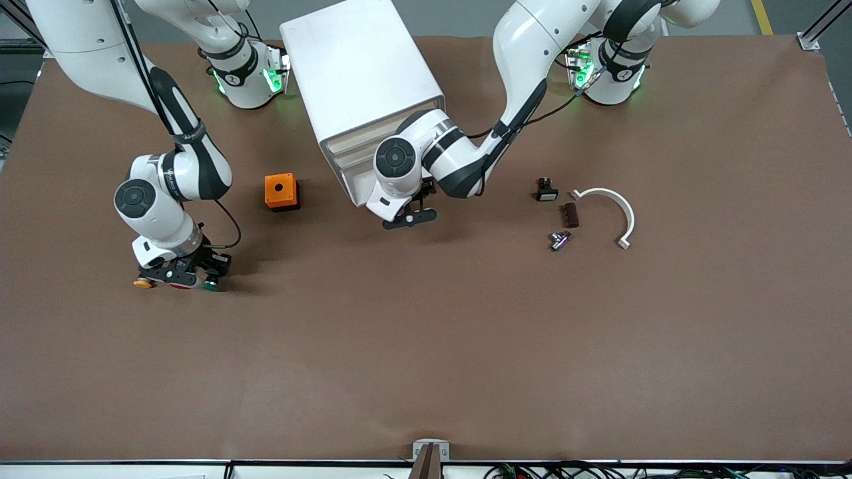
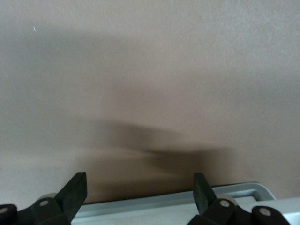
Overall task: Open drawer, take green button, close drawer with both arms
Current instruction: 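Carry the green button beside the red button while the left gripper pushes drawer, then release the green button with the right gripper while the left gripper closes drawer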
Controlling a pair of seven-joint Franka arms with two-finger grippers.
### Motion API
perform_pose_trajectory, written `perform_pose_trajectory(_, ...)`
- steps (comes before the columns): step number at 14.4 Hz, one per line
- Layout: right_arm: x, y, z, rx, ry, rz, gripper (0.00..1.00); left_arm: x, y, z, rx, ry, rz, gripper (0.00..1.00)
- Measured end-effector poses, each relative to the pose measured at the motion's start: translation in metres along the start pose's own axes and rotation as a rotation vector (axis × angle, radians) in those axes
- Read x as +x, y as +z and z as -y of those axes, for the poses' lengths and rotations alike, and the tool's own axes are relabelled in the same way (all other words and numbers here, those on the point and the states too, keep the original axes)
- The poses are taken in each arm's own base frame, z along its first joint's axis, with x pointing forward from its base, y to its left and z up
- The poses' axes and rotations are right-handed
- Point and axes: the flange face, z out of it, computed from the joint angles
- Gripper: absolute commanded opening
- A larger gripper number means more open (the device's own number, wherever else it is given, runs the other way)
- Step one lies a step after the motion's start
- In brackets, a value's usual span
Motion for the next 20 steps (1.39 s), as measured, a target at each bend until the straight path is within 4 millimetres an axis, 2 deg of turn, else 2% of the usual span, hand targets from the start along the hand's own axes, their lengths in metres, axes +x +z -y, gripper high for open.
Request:
perform_pose_trajectory(12, -0.009, 0.006, 0.001, -0.001, -0.025, 0.02, 0.0, 0.001, 0.016, 0.006, -0.054, -0.109, 0.161, 1.0)
perform_pose_trajectory(13, -0.009, 0.006, 0.001, -0.001, -0.025, 0.02, 0.46, 0.001, 0.016, 0.005, -0.06, -0.117, 0.172, 1.0)
perform_pose_trajectory(14, -0.009, 0.006, 0.001, -0.001, -0.024, 0.02, 0.99, 0.0, 0.015, 0.005, -0.066, -0.124, 0.183, 1.0)
perform_pose_trajectory(20, -0.003, 0.0, -0.003, -0.004, -0.013, 0.016, 1.0, -0.001, 0.016, 0.004, -0.076, -0.135, 0.202, 1.0)
